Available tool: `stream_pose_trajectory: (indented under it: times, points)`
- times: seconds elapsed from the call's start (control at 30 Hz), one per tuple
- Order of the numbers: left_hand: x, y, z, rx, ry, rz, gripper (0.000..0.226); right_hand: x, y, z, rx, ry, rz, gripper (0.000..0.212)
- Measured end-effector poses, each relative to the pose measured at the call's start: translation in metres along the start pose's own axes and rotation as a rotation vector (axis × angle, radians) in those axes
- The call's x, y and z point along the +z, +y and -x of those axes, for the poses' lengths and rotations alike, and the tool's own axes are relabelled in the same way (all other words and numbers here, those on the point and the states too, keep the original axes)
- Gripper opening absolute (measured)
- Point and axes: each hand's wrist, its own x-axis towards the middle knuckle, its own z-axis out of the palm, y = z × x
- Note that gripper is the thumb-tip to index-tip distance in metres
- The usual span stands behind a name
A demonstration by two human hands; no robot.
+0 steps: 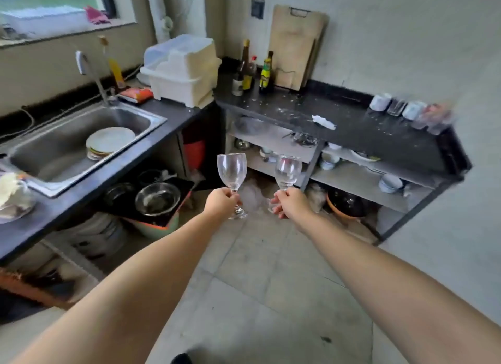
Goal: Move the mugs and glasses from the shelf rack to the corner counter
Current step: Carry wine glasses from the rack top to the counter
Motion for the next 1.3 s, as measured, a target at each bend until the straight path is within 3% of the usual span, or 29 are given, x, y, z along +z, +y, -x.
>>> stream_pose_trajectory:
  times: [0.27, 0.7, 0.9, 1.3]
  points:
    - [0.101, 0.061, -0.072, 0.094, -0.171, -0.09, 0.021, -0.101, 0.023, -0.06, 0.066, 0.172, -0.095, 0.028]
    - [0.245, 0.221, -0.242, 0.266, -0.363, -0.241, 0.025, -0.257, -0.008, -0.213, 0.118, 0.478, -0.216, 0.017]
    - [0.326, 0.26, -0.288, 0.276, -0.465, -0.28, 0.022, -0.32, 0.004, -0.278, 0.176, 0.529, -0.226, 0.019]
    - [0.477, 0.363, -0.427, 0.219, -0.46, -0.2, 0.018, -0.483, 0.005, -0.468, 0.208, 0.48, -0.256, 0.014]
